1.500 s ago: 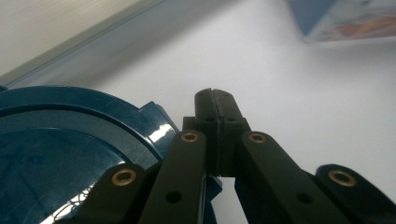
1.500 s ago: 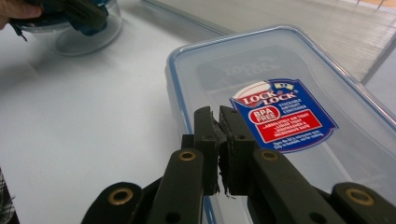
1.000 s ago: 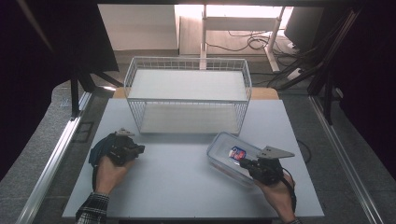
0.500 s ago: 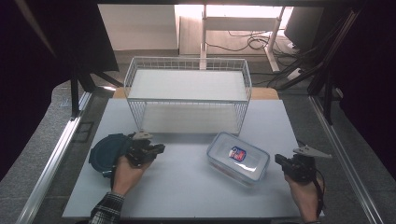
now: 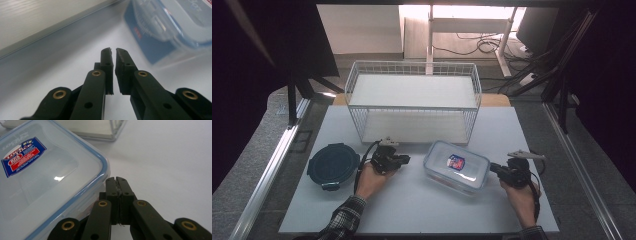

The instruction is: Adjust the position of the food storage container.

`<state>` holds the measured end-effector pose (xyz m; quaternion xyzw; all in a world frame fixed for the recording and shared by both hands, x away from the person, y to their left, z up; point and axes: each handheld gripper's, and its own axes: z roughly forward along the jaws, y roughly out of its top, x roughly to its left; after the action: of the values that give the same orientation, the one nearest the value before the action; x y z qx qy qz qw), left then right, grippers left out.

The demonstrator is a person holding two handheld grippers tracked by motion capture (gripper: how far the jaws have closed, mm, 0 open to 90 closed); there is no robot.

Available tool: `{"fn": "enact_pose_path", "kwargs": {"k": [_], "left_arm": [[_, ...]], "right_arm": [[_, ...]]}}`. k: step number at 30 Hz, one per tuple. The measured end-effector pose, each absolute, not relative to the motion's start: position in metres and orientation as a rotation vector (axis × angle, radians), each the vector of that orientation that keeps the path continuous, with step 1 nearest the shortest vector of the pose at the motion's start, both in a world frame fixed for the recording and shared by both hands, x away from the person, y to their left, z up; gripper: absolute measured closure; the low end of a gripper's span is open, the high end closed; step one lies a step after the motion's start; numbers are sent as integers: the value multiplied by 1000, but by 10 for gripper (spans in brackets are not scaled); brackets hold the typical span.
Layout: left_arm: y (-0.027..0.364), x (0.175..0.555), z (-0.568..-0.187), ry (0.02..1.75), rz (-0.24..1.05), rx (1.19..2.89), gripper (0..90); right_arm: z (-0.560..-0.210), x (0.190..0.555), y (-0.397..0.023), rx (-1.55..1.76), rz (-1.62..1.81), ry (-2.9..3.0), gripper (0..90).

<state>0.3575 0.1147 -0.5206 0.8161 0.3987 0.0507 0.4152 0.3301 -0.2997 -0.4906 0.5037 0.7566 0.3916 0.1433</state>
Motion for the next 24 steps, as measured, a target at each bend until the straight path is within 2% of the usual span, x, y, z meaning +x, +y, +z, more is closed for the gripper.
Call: {"fn": "enact_pose_path", "kwargs": {"k": [6, 7, 14, 24], "left_arm": [[112, 356, -519, 985, 132, 2063, 829], [112, 356, -519, 985, 132, 2063, 849], [150, 318, -518, 1120, 104, 2014, 896], [157, 279, -517, 1142, 106, 2018, 895]], "right_arm": [[-493, 341, -270, 1394, 1148, 2250, 894], [-493, 341, -270, 1394, 1148, 2250, 894], [-500, 344, -224, 1250, 1123, 2397, 895], [-504, 346, -203, 1194, 1100, 2434, 895]]}}
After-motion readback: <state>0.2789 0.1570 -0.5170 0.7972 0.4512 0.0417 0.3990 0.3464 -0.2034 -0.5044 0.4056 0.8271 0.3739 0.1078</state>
